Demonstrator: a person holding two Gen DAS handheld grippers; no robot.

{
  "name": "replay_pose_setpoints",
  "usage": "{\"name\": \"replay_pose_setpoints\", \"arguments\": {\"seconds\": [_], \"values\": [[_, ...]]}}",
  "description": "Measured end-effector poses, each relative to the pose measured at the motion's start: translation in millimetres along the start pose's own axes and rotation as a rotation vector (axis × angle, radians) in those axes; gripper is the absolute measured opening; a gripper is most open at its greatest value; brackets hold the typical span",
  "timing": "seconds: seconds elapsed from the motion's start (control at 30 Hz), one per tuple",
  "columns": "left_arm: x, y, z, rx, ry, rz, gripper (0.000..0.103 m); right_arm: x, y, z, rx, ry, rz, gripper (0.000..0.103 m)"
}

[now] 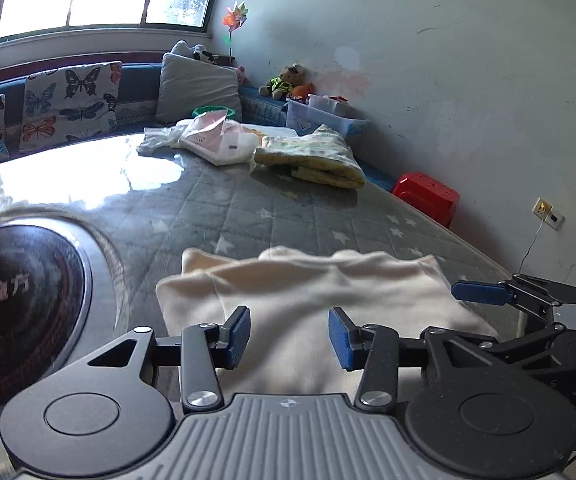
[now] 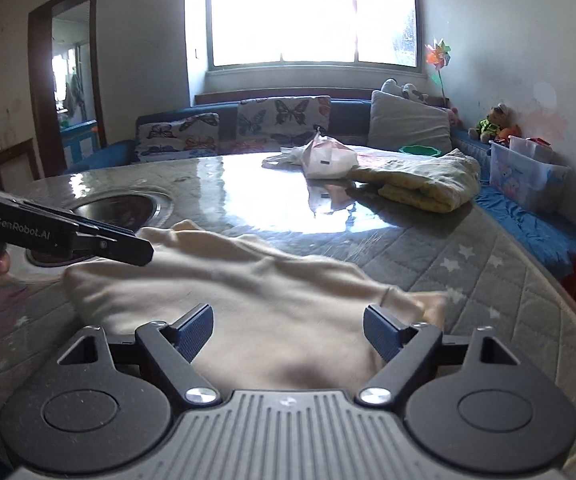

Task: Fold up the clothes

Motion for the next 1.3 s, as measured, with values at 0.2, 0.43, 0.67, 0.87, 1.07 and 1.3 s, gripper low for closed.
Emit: {"name": "replay_pose_setpoints", "arguments": {"seconds": [0.2, 0.43, 0.67, 0.87, 1.07, 1.3], "values": [[3, -18, -11, -0.04, 0.003, -0.03, 0.046, -10, -25, -11, 0.017, 0.05, -0.002, 0.084], [2, -22, -19, -0.074, -0.03, -0.032, 0.047, -10, -30, -13, 0.033, 0.04, -0.011, 0.084], [3, -18, -20, -0.115, -0.048, -0.059, 0.054, -1, -26, -6, 0.084, 0.062, -0.047, 0.085], [-3, -10, -11, -0.112, -0.017, -0.055, 0.083, -16, -20, -5, 0.104, 0.073, -0.022, 0.091], [-8, -5, -4, -0.102, 0.028, -0.053, 0.098, -25, -14, -1, 0.16, 0.054, 0.0, 0.1], [-14, -4, -5, -0.127, 0.059, -0.065, 0.103, -31, -13, -1, 0.172, 0.014, 0.014, 0.103]]}}
Point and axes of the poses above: each gripper's, at about its wrist camera, not at the fingertips, and x roughly the way its jaws point, z to its right, y to its top, the point moved 7 cm from there along x, roughly the way its jaws point, and after that the axes turned 13 degrees about -z, right-handed, at the moved point
